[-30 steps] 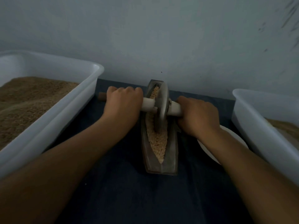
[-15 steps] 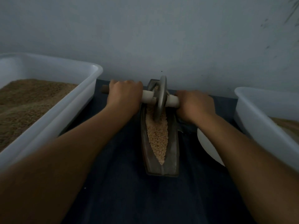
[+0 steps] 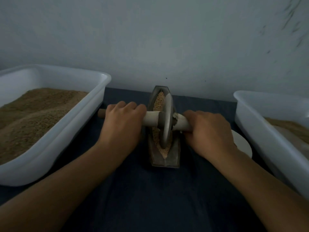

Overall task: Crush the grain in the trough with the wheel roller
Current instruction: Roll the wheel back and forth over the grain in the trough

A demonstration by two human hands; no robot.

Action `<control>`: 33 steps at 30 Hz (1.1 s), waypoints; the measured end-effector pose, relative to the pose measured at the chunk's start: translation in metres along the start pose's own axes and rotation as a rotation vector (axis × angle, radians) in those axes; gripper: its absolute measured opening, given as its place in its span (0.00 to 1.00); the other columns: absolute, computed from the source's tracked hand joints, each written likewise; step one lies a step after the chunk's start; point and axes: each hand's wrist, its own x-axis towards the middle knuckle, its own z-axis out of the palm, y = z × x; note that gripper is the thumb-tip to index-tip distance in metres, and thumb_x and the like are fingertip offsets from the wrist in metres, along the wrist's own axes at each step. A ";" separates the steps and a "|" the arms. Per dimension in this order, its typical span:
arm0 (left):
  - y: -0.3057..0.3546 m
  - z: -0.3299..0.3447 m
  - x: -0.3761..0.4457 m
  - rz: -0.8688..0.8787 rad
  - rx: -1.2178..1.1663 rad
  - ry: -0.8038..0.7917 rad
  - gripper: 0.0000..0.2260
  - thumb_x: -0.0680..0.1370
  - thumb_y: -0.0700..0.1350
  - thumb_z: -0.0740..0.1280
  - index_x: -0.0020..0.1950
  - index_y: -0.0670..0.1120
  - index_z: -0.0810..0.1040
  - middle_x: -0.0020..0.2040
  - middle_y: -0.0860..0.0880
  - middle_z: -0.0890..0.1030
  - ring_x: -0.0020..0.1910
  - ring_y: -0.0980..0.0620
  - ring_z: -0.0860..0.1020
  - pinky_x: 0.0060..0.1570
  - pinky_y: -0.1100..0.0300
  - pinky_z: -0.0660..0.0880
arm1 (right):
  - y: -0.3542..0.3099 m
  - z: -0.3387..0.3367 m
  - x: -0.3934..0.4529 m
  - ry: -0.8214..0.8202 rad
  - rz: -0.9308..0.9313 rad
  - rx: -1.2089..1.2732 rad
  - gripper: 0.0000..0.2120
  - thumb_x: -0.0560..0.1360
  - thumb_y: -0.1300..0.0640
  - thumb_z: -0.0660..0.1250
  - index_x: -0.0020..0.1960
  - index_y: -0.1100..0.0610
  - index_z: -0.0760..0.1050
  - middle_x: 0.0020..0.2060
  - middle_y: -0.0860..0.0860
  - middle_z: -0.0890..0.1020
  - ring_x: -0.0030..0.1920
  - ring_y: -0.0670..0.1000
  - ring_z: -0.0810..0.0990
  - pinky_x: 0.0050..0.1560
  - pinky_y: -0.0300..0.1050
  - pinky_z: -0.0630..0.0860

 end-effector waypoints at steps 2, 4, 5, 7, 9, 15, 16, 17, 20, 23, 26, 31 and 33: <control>0.002 -0.001 -0.003 0.010 0.023 0.016 0.14 0.68 0.44 0.75 0.49 0.48 0.74 0.42 0.48 0.77 0.41 0.47 0.74 0.42 0.53 0.63 | 0.000 -0.001 -0.003 0.003 -0.009 0.029 0.08 0.70 0.52 0.73 0.47 0.52 0.77 0.35 0.50 0.79 0.35 0.54 0.77 0.36 0.44 0.61; 0.003 0.003 -0.002 -0.004 0.059 -0.001 0.14 0.68 0.44 0.74 0.49 0.48 0.73 0.43 0.48 0.76 0.42 0.47 0.73 0.42 0.53 0.63 | 0.001 0.002 -0.001 0.005 -0.023 0.025 0.07 0.71 0.52 0.72 0.47 0.52 0.77 0.35 0.50 0.79 0.35 0.54 0.77 0.36 0.45 0.62; 0.003 0.006 0.000 -0.021 0.068 -0.021 0.14 0.69 0.45 0.73 0.49 0.48 0.72 0.44 0.48 0.76 0.42 0.47 0.73 0.43 0.53 0.64 | 0.001 0.005 0.002 0.009 -0.032 0.008 0.08 0.71 0.52 0.71 0.47 0.52 0.77 0.35 0.50 0.79 0.35 0.54 0.77 0.36 0.45 0.61; 0.000 0.014 0.006 -0.053 0.055 -0.064 0.14 0.70 0.45 0.73 0.50 0.49 0.70 0.45 0.49 0.76 0.44 0.48 0.74 0.45 0.52 0.65 | 0.003 0.012 0.011 0.013 -0.046 -0.039 0.08 0.71 0.51 0.71 0.47 0.52 0.77 0.35 0.50 0.79 0.35 0.54 0.77 0.36 0.45 0.60; -0.005 0.021 0.014 -0.066 0.025 -0.101 0.14 0.71 0.45 0.73 0.50 0.50 0.71 0.46 0.50 0.77 0.45 0.48 0.75 0.47 0.52 0.66 | 0.005 0.019 0.023 -0.020 -0.044 -0.100 0.08 0.70 0.49 0.70 0.47 0.50 0.76 0.37 0.49 0.79 0.37 0.54 0.78 0.35 0.45 0.59; -0.011 0.038 0.061 -0.007 0.176 -0.180 0.12 0.73 0.47 0.70 0.47 0.51 0.66 0.46 0.51 0.79 0.44 0.48 0.78 0.47 0.53 0.65 | 0.020 0.046 0.064 -0.239 0.140 -0.058 0.08 0.68 0.47 0.69 0.46 0.45 0.74 0.38 0.47 0.78 0.36 0.53 0.73 0.29 0.41 0.54; -0.012 0.041 0.070 0.002 0.214 -0.190 0.12 0.74 0.48 0.69 0.47 0.51 0.66 0.46 0.50 0.79 0.44 0.48 0.79 0.45 0.53 0.65 | 0.024 0.050 0.072 -0.301 0.165 -0.040 0.08 0.68 0.47 0.69 0.47 0.45 0.75 0.38 0.47 0.77 0.35 0.52 0.71 0.28 0.40 0.55; -0.013 0.044 0.078 0.004 0.236 -0.200 0.11 0.75 0.48 0.69 0.46 0.51 0.66 0.46 0.49 0.80 0.44 0.47 0.79 0.44 0.54 0.64 | 0.027 0.054 0.081 -0.350 0.171 -0.030 0.08 0.69 0.47 0.68 0.47 0.45 0.76 0.38 0.48 0.76 0.36 0.52 0.71 0.29 0.40 0.57; -0.017 0.053 0.097 -0.017 0.246 -0.275 0.07 0.76 0.47 0.68 0.51 0.51 0.71 0.48 0.48 0.80 0.46 0.46 0.79 0.43 0.54 0.66 | 0.036 0.063 0.106 -0.446 0.152 -0.009 0.07 0.70 0.47 0.69 0.46 0.48 0.77 0.40 0.49 0.77 0.37 0.52 0.74 0.30 0.39 0.63; -0.019 0.057 0.110 -0.045 0.257 -0.343 0.09 0.76 0.46 0.68 0.55 0.48 0.75 0.49 0.46 0.80 0.48 0.45 0.79 0.43 0.54 0.68 | 0.042 0.067 0.127 -0.558 0.135 0.018 0.10 0.71 0.47 0.69 0.48 0.52 0.75 0.41 0.50 0.76 0.38 0.52 0.75 0.36 0.42 0.71; -0.019 0.057 0.111 -0.052 0.252 -0.353 0.09 0.76 0.45 0.68 0.56 0.47 0.77 0.50 0.45 0.81 0.48 0.44 0.80 0.43 0.53 0.71 | 0.042 0.066 0.132 -0.551 0.128 0.021 0.09 0.70 0.47 0.70 0.45 0.50 0.74 0.42 0.50 0.78 0.38 0.52 0.76 0.36 0.42 0.70; -0.014 0.050 0.092 -0.042 0.220 -0.284 0.07 0.77 0.46 0.67 0.54 0.48 0.76 0.47 0.47 0.81 0.46 0.47 0.80 0.41 0.55 0.70 | 0.036 0.062 0.101 -0.372 0.113 -0.037 0.08 0.69 0.47 0.69 0.46 0.48 0.78 0.39 0.50 0.79 0.38 0.53 0.78 0.32 0.40 0.65; -0.009 0.048 0.077 -0.039 0.220 -0.212 0.05 0.77 0.45 0.67 0.51 0.49 0.75 0.41 0.49 0.79 0.41 0.49 0.78 0.49 0.55 0.70 | 0.033 0.058 0.084 -0.297 0.096 -0.034 0.09 0.68 0.46 0.69 0.47 0.47 0.78 0.42 0.49 0.81 0.42 0.55 0.81 0.30 0.39 0.61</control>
